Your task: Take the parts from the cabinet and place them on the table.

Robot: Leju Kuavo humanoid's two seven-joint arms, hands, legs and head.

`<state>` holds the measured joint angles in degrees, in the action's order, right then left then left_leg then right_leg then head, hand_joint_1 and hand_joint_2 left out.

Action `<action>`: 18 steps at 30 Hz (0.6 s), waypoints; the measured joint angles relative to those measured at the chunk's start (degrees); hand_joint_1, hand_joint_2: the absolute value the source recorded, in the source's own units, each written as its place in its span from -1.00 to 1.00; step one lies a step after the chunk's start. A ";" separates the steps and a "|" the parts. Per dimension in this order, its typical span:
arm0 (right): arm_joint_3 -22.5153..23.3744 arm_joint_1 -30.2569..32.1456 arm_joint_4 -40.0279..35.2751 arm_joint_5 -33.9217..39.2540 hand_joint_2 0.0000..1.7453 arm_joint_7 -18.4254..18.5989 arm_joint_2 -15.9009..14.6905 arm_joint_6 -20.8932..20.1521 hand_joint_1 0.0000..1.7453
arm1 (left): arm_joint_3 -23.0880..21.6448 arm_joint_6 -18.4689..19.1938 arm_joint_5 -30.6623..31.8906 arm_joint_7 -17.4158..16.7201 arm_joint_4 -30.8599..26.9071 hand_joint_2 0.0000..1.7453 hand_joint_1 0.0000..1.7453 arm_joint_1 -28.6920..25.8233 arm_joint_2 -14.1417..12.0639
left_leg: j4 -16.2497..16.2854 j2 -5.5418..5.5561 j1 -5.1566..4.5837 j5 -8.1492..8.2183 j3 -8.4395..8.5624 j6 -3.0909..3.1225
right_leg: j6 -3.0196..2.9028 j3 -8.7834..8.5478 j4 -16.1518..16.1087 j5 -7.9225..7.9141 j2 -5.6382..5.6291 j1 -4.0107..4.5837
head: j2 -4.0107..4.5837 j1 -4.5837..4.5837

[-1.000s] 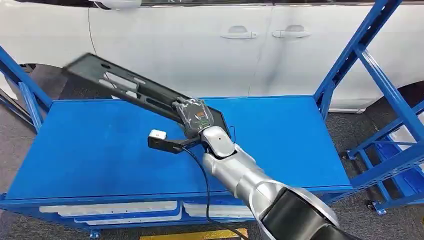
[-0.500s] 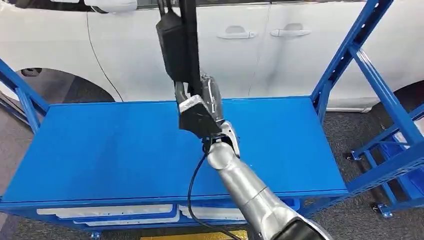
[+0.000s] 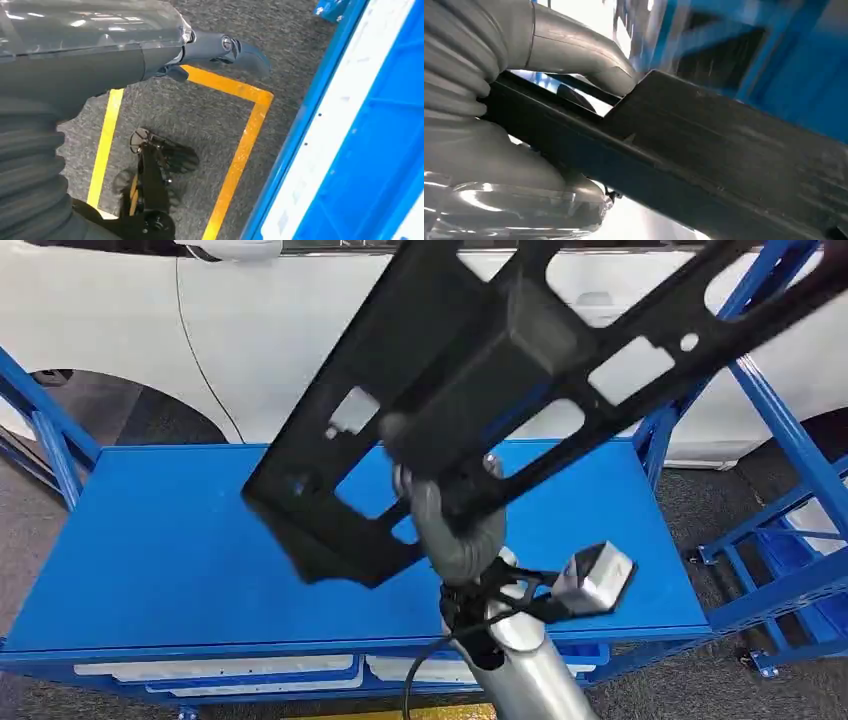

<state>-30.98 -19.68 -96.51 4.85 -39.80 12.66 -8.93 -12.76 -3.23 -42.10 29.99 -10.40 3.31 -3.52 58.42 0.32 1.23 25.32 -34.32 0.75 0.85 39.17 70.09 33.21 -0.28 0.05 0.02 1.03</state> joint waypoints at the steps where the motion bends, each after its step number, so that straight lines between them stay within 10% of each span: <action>1: -1.15 1.25 -0.93 0.00 1.00 0.00 -0.35 -1.20 1.00 | 0.13 -0.02 -0.26 -0.15 0.00 1.00 -1.00 0.00 -0.07 | 0.00 0.00 0.00 0.06 0.01 0.07 | 0.17 2.20 4.36 1.42 0.01 -0.14 | 0.00 0.00; 3: -3.17 3.40 -2.25 -0.56 1.00 -0.09 -1.07 -3.05 1.00 | 0.44 -0.20 -0.40 -0.61 0.00 1.00 -1.00 -0.12 -0.11 | 0.11 -0.01 0.02 -0.06 0.04 0.04 | 0.32 3.14 5.68 0.53 0.02 -0.44 | 0.00 -0.02; 6: -6.23 4.96 -3.63 -2.03 1.00 -0.13 -1.75 -3.44 1.00 | 0.89 -0.96 -0.81 -2.38 0.00 1.00 -1.00 -0.12 -0.11 | 0.17 0.11 0.02 -0.07 0.12 -0.12 | -0.33 -4.00 -8.53 -6.39 0.04 -0.46 | 0.00 -0.02; 11: -9.04 6.12 -4.49 -2.52 1.00 -0.13 -2.97 -2.57 1.00 | 1.62 -1.95 -0.94 -4.02 0.00 1.00 -1.00 -0.22 -0.11 | -0.30 0.15 -0.09 -0.77 0.09 -2.00 | -1.74 -5.01 -11.62 -7.41 -0.13 0.30 | 0.00 -0.02; 13: -9.04 6.22 -4.60 -2.38 1.00 -0.15 -3.33 -2.48 1.00 | 1.62 -2.05 -0.37 -4.07 0.00 1.00 -1.00 -0.32 -0.13 | 1.42 -0.02 0.02 1.64 -0.46 -2.35 | -2.73 -4.99 -12.68 -8.49 0.23 -0.15 | 0.00 0.00; 16: -9.01 6.86 -4.84 -2.64 1.00 -0.18 -3.74 -1.96 1.00 | 1.60 -2.05 0.63 -4.09 0.00 1.00 -1.00 -0.36 -0.17 | 13.67 0.00 0.03 10.03 -4.37 -2.62 | -3.31 -3.76 -12.64 -9.43 0.35 0.24 | 0.00 0.00; 18: -9.01 7.43 -4.86 -2.95 1.00 -0.15 -4.13 -1.45 1.00 | 1.55 -1.99 1.22 -4.22 0.00 1.00 -1.00 -0.34 -0.20 | 16.44 0.00 0.03 11.02 -4.15 -2.70 | -3.32 -2.64 -12.47 -10.22 0.35 0.50 | 0.00 0.00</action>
<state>-40.00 -12.25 -101.37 1.90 -39.95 8.52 -10.38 -11.21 -5.22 -40.87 25.77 -10.40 2.97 -3.72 74.87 0.31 1.26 36.35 -38.46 -1.95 -2.47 36.53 57.63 22.99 0.07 0.55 0.02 1.03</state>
